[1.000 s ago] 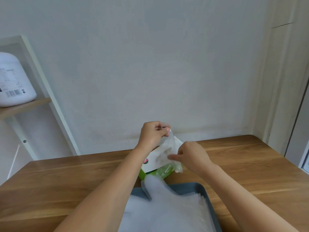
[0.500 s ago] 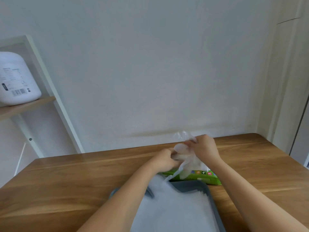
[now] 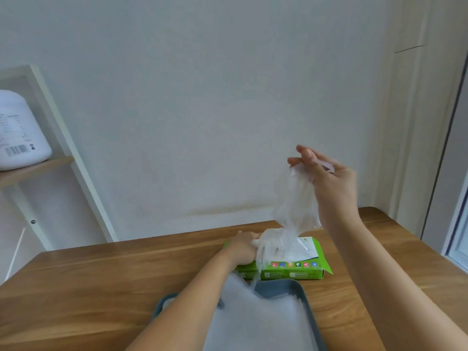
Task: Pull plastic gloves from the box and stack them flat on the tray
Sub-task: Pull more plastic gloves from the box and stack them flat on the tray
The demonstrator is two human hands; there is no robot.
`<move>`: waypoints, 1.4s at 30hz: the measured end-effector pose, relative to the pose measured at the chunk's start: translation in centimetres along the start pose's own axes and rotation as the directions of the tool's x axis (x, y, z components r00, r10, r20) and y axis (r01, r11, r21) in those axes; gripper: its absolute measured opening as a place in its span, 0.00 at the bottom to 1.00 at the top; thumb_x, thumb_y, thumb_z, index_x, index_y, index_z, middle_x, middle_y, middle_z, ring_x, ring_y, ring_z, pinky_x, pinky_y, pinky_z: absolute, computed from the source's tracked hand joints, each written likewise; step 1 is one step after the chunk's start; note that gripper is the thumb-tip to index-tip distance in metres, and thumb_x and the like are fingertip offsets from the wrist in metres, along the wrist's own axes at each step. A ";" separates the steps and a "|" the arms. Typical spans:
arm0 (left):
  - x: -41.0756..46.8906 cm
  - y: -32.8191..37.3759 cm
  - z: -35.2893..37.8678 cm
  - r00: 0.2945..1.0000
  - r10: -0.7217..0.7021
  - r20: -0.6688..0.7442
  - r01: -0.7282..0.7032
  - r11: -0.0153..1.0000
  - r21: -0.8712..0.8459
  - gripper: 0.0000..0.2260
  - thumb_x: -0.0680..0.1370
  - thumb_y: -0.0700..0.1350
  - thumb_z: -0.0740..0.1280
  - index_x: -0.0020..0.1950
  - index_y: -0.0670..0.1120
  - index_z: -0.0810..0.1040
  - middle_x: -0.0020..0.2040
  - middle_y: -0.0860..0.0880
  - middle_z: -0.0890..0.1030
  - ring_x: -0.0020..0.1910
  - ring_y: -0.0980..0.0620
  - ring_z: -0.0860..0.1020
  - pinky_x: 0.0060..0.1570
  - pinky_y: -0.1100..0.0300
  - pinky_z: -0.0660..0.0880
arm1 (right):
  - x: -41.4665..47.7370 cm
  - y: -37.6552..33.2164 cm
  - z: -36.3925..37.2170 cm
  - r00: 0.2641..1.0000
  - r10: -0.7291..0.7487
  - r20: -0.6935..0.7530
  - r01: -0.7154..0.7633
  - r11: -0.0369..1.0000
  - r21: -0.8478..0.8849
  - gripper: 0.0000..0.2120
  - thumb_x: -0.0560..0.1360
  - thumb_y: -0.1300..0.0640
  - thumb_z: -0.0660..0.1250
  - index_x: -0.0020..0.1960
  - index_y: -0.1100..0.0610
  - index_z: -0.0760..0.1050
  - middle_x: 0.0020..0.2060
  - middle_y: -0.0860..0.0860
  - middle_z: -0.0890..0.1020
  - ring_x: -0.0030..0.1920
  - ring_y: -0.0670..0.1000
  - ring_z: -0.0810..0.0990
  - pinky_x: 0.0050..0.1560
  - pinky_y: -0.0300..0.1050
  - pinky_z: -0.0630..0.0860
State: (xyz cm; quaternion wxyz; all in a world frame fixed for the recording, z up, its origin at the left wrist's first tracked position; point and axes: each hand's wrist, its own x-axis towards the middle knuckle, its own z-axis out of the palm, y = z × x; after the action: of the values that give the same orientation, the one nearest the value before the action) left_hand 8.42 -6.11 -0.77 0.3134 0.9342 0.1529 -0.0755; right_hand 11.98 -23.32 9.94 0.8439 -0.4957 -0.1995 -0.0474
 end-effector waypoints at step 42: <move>-23.8 -2.0 -3.1 0.981 -0.002 -0.195 -0.177 -0.426 -0.887 0.20 0.84 0.49 0.52 0.67 0.40 0.75 0.58 0.38 0.81 0.49 0.43 0.84 0.68 0.51 0.69 | -15.6 -4.2 3.7 0.575 0.736 0.356 -0.615 0.676 -0.405 0.30 0.62 0.41 0.71 0.55 0.61 0.77 0.45 0.57 0.81 0.45 0.56 0.82 0.54 0.52 0.79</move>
State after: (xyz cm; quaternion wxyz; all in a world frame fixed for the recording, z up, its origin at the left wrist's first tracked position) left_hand -14.53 -8.41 6.16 0.9501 0.2513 0.0852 0.1638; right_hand -4.55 -24.14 9.00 0.6505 -0.6252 -0.1942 0.3850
